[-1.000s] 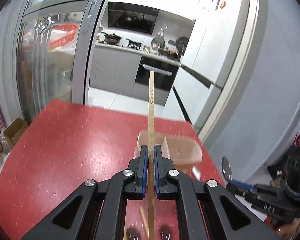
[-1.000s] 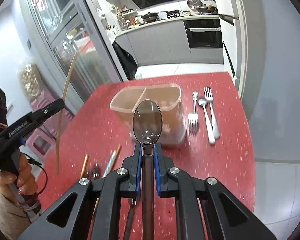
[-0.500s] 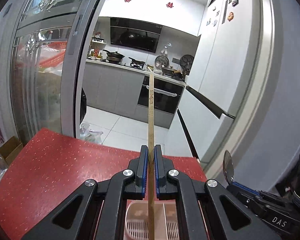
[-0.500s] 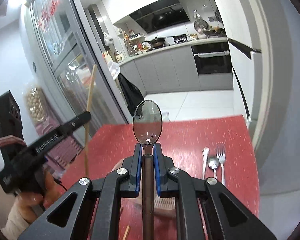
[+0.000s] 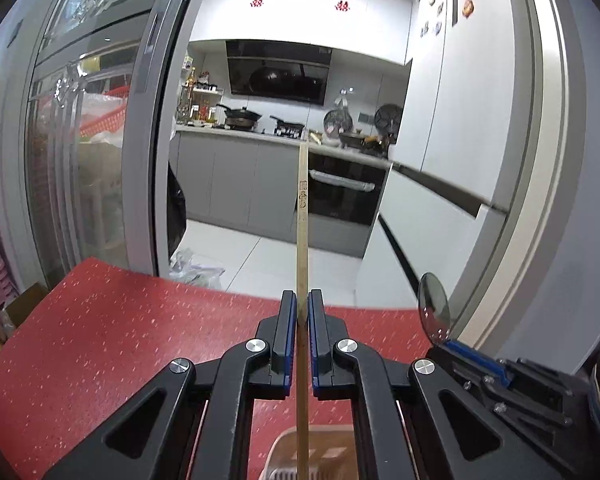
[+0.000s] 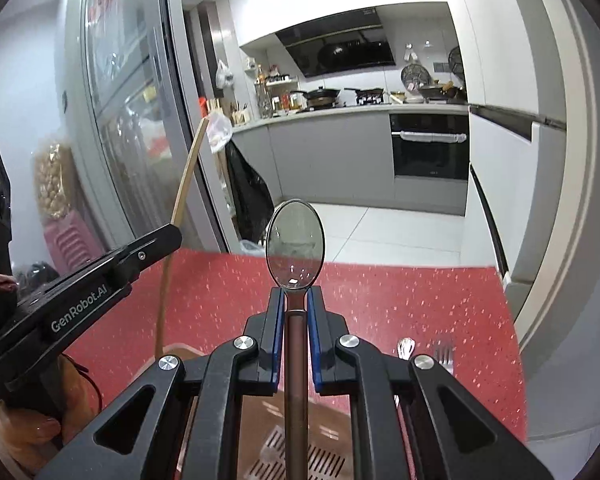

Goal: Organize utensils
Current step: 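Lift the chopstick with the left tool while the right tool carries the spoon to the beige holder, then insert the chopstick into the holder with the left tool while the right tool drops the spoon in, then move both tools back down to the remaining utensils on the table, then grasp a dark spoon handle with the left tool while the right tool grasps another dark spoon, then lift both held spoons and carry them above the beige holder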

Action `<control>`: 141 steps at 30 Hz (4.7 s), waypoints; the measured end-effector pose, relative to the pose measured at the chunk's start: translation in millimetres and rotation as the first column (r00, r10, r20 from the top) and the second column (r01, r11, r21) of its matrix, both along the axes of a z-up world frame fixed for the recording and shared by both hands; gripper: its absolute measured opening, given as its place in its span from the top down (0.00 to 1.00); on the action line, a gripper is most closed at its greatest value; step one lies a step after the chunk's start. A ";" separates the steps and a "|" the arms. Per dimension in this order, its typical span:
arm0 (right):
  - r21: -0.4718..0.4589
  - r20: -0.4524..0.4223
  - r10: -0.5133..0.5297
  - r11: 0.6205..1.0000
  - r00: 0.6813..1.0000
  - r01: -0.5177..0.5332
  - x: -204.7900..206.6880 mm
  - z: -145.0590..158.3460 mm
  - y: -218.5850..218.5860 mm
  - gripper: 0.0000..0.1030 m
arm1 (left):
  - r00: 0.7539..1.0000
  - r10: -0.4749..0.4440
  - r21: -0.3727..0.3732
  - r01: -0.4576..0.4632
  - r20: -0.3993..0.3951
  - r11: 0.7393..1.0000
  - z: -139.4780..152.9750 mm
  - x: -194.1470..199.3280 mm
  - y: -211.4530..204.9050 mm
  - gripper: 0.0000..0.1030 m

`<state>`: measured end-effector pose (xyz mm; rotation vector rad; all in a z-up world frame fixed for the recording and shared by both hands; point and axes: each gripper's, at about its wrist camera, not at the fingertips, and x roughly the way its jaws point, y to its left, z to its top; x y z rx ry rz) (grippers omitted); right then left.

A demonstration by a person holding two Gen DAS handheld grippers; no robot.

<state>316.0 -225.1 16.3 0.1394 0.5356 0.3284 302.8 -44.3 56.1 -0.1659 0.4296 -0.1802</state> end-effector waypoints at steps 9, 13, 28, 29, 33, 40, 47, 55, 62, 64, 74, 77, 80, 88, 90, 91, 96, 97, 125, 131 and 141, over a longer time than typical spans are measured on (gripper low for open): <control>-0.034 -0.019 0.038 0.999 0.999 -0.038 -19.0 -18.5 1.0 0.88 | 1.000 -0.004 0.086 0.006 -0.028 0.996 -18.2 -24.9 -3.2 0.70; -0.041 -0.037 0.035 0.998 0.999 -0.037 -26.1 -22.3 0.4 0.88 | 0.998 0.002 0.097 0.004 -0.057 0.995 -24.9 -31.2 -1.4 0.70; 0.006 -0.080 0.041 0.999 0.996 -0.040 -52.4 -6.2 -7.9 0.62 | 0.993 0.014 0.110 -0.002 -0.115 0.994 -23.5 -42.9 2.6 0.70; 0.012 -0.078 0.044 0.999 0.996 -0.043 -57.0 -3.7 -8.8 0.61 | 0.992 0.015 0.109 -0.002 -0.122 0.994 -23.4 -42.2 2.3 0.70; 0.026 -0.066 0.043 0.999 0.997 -0.041 -70.7 3.6 -14.0 0.58 | 0.992 0.021 0.106 -0.008 -0.125 0.994 -18.1 -42.8 2.5 0.70; 0.086 -0.075 0.019 0.996 0.997 -0.012 -88.3 11.1 -26.9 0.55 | 0.988 0.032 0.099 -0.017 -0.149 0.995 -14.6 -42.6 6.7 0.70; 0.119 -0.097 0.008 0.993 0.995 0.004 -110.0 16.9 -38.2 0.47 | 0.989 0.017 0.088 -0.005 -0.145 0.996 -0.5 -67.5 18.8 0.69; 0.156 -0.187 0.043 0.988 0.981 -0.013 -140.9 10.3 -30.7 0.18 | 0.986 0.080 0.110 -0.065 -0.146 0.992 -3.4 -123.2 51.6 0.00; 0.122 -0.299 0.047 0.992 0.953 -0.011 -168.3 -17.3 -13.2 0.00 | 0.973 0.146 0.195 -0.111 -0.180 0.974 -34.9 -162.4 87.5 0.00; 0.112 -0.324 0.044 0.994 0.945 -0.008 -177.7 -25.9 -8.9 0.00 | 0.965 0.159 0.207 -0.115 -0.210 0.972 -45.9 -171.5 99.5 0.00; 0.013 -0.511 0.026 1.000 0.859 -0.023 -207.4 -73.4 20.8 0.00 | 0.894 0.217 0.259 -0.120 -0.392 0.958 -118.6 -200.6 145.9 0.00; 0.000 -0.547 0.012 1.000 0.837 -0.015 -212.3 -86.6 23.8 0.00 | 0.892 0.200 0.303 -0.075 -0.405 0.950 -130.1 -208.9 148.4 0.00; -0.014 -0.571 0.003 1.000 0.821 -0.014 -216.0 -94.4 27.1 0.00 | 0.897 0.153 0.322 -0.013 -0.414 0.947 -139.4 -213.0 150.4 0.00; -0.058 -0.593 -0.003 0.998 0.806 -0.039 -215.2 -100.4 42.2 0.02 | 0.884 0.081 0.321 0.080 -0.461 0.944 -154.0 -214.2 155.4 0.00; -0.075 -0.595 -0.011 0.996 0.803 -0.042 -213.7 -101.9 46.8 0.04 | 0.883 0.069 0.321 0.096 -0.464 0.942 -154.6 -214.1 155.0 0.00; -0.083 -0.599 -0.015 0.996 0.801 -0.043 -212.9 -103.2 48.5 0.07 | 0.883 0.064 0.322 0.101 -0.465 0.941 -155.2 -213.4 156.0 0.00; -0.102 -0.621 -0.025 0.994 0.783 -0.049 -208.9 -108.5 54.3 0.23 | 0.875 0.035 0.307 0.132 -0.483 0.943 -155.2 -209.5 161.2 0.00; -0.109 -0.625 -0.029 0.993 0.780 -0.051 -208.3 -109.8 56.1 0.25 | 0.871 0.032 0.307 0.138 -0.491 0.941 -156.3 -208.9 160.8 0.00; -0.299 -0.624 -0.061 0.940 0.779 -0.166 -186.8 -113.0 106.8 0.67 | 0.760 -0.188 0.244 0.417 -0.622 0.876 -156.0 -185.6 120.4 0.36; -0.280 -0.625 -0.043 0.945 0.780 -0.172 -188.0 -112.3 105.5 0.88 | 0.732 -0.221 0.235 0.465 -0.645 0.854 -152.9 -187.1 106.2 0.65; -0.131 -0.585 0.051 0.979 0.809 -0.156 -198.7 -95.0 68.6 0.88 | 0.826 -0.164 0.196 0.312 -0.539 0.929 -130.5 -210.1 121.0 0.65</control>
